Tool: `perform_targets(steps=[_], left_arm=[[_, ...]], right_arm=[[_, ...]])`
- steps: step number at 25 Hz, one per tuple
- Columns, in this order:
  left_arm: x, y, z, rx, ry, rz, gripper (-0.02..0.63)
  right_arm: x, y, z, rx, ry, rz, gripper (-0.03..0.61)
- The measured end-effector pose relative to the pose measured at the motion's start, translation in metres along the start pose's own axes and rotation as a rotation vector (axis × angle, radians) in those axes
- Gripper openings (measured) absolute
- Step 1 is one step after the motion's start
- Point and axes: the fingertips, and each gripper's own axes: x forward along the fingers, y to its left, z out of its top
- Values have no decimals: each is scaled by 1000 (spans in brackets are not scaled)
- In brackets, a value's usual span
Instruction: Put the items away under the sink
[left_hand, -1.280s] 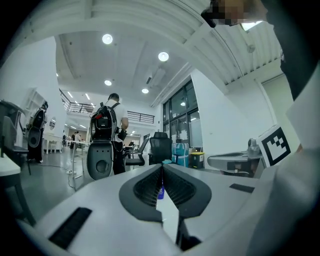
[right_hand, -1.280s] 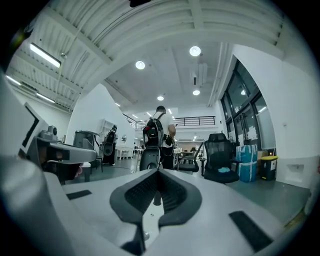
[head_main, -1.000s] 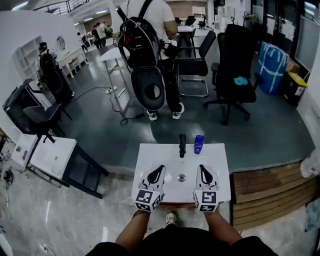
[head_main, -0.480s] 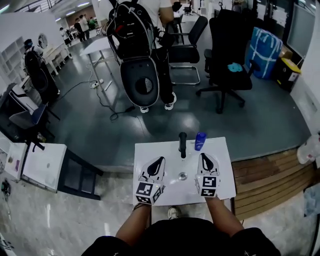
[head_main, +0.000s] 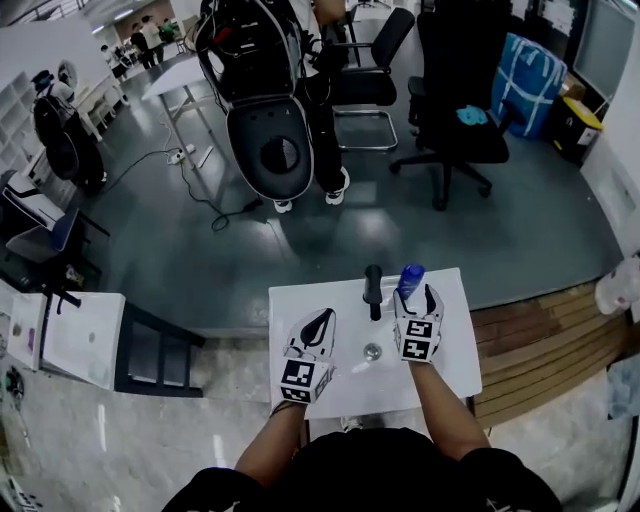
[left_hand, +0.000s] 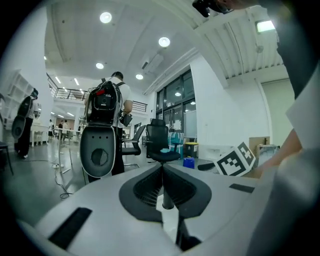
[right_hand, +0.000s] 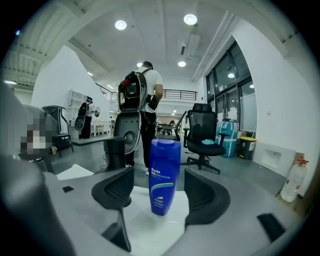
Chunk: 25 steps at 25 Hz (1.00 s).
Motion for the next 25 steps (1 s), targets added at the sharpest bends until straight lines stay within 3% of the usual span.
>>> perform_targets(steps=[5, 11, 14, 19, 25], left_arm=[[8, 9, -1, -22, 9, -10, 21], [11, 7, -6, -16, 27, -12, 21], [9, 6, -7, -13, 33, -9, 21], [3, 3, -8, 10, 44, 0, 21], [-1, -2, -5, 47, 44, 15, 21]], right_arm=[[34, 1, -17, 40, 76, -12, 353], [57, -10, -31, 94, 128, -91, 362], [62, -14, -30, 82, 108, -114, 284], [59, -12, -31, 75, 128, -91, 279], [51, -10, -19, -16, 78, -35, 279]])
